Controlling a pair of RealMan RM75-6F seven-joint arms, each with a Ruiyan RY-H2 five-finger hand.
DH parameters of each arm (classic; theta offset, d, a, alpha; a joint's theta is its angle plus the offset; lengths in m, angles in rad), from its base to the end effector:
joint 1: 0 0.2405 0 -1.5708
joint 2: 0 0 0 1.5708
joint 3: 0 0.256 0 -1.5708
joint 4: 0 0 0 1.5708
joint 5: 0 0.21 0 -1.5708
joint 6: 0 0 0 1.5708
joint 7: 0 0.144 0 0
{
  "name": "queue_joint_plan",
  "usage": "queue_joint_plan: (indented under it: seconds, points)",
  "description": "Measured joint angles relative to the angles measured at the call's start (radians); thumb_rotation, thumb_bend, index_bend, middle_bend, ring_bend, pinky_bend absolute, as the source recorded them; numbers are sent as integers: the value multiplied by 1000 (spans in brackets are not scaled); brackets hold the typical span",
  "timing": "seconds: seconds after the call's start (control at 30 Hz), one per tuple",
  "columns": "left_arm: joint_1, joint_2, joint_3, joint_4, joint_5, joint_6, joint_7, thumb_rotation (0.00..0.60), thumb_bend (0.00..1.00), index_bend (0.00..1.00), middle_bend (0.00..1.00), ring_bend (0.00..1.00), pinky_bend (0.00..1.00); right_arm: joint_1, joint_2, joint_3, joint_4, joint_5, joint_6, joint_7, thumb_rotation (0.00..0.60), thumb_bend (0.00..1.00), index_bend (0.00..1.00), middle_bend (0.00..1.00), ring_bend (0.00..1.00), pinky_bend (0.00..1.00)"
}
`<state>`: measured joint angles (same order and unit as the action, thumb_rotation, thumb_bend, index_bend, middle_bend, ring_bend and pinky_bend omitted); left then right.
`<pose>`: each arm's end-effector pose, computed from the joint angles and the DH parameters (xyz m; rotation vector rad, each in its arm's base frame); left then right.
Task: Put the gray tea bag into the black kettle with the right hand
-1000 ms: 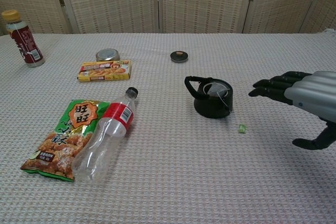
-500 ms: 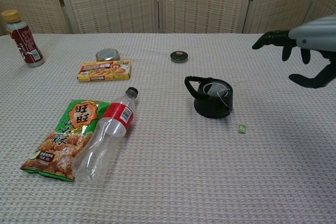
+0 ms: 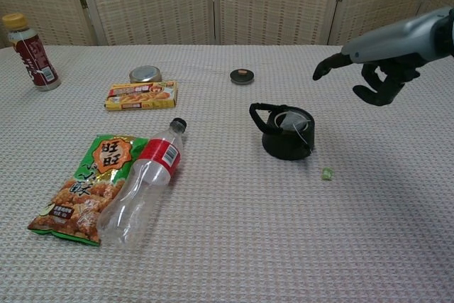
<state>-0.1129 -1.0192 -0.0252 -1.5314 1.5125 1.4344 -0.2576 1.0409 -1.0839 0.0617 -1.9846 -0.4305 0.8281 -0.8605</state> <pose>-0.3320 0.1867 0.1918 -1.3989 -0.9956 -0.9405 -0.1183 -0.3285 0.0637 2.0754 -0.8668 0.3689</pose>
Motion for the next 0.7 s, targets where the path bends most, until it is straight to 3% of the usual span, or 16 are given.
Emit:
queue_joint_plan:
  seconds: [0.23, 0.7]
  points:
    - [4, 3, 0, 2, -2, 3, -11, 600, 124, 0, 0, 0, 113, 87, -65, -57, 41, 70, -20, -17, 600, 676, 119, 54, 637, 817]
    - [7, 8, 4, 10, 6, 9, -38, 600, 124, 0, 0, 0, 113, 147, -144, -113, 121, 60, -52, 42, 600, 675, 119, 53, 637, 817]
